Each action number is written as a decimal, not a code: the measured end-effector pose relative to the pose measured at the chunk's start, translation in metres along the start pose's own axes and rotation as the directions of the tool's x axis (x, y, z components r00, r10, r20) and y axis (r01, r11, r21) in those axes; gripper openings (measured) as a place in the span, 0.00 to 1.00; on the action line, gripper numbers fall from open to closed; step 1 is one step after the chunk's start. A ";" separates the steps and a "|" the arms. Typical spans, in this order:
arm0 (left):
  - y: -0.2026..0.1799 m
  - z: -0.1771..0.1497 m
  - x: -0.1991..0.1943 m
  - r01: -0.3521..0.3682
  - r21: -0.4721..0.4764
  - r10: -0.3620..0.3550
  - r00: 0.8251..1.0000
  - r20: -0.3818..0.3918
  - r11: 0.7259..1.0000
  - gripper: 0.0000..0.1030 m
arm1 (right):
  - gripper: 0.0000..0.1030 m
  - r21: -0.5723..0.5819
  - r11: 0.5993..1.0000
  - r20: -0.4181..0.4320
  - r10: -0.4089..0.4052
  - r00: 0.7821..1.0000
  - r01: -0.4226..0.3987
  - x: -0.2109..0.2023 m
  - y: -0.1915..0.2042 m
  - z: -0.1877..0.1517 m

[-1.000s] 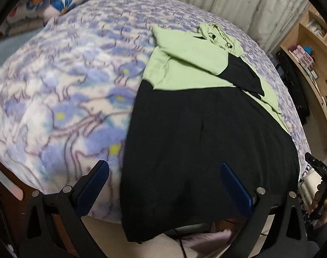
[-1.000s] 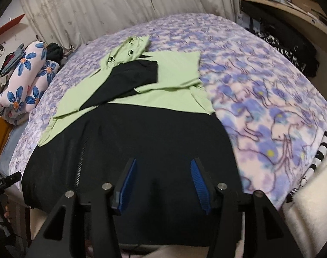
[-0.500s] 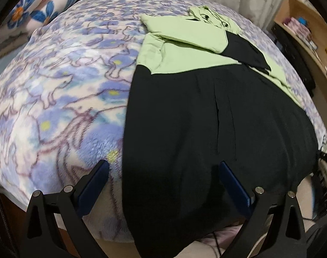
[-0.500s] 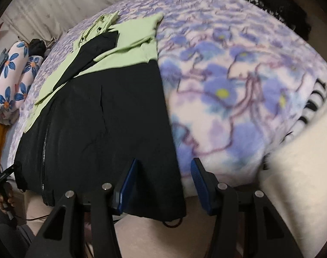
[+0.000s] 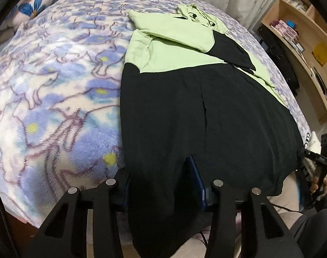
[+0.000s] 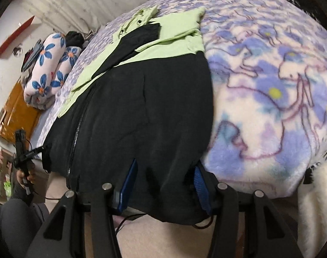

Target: Fold large clothes

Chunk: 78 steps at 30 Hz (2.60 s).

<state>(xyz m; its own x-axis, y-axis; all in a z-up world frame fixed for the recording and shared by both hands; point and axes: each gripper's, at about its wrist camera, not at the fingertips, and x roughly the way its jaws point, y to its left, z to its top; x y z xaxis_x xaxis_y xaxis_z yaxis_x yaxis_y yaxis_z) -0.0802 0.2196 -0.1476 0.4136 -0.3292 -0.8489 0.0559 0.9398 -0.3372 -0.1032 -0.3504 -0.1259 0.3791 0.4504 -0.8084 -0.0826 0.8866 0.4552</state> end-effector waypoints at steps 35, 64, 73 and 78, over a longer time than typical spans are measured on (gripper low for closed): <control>-0.063 -0.041 -0.052 -0.036 0.086 0.035 0.999 0.012 0.996 0.01 | 0.03 -0.186 0.953 0.014 -0.239 0.971 0.238 -0.046 0.064 -0.007; -0.014 0.128 -0.066 0.233 -0.205 -0.148 0.921 0.359 0.951 0.02 | 0.03 0.195 0.967 0.342 0.088 0.935 -0.162 -0.059 0.034 0.155; 0.013 0.220 0.007 0.175 -0.316 -0.078 0.952 0.296 0.932 0.04 | 0.04 0.350 0.926 0.311 0.026 0.950 -0.140 0.001 -0.003 0.235; 0.031 0.264 0.049 0.158 -0.404 -0.047 0.962 0.269 0.901 0.45 | 0.19 0.473 0.872 0.236 0.015 0.972 -0.129 0.050 -0.032 0.271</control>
<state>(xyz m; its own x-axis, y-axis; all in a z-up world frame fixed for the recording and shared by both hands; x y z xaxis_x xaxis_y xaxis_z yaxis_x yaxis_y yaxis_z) 0.1821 0.2567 -0.0923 0.6400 -0.3364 -0.6909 -0.2516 0.7578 -0.6020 0.1685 -0.3851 -0.0801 0.5847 0.4261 -0.6903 0.3153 0.6647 0.6773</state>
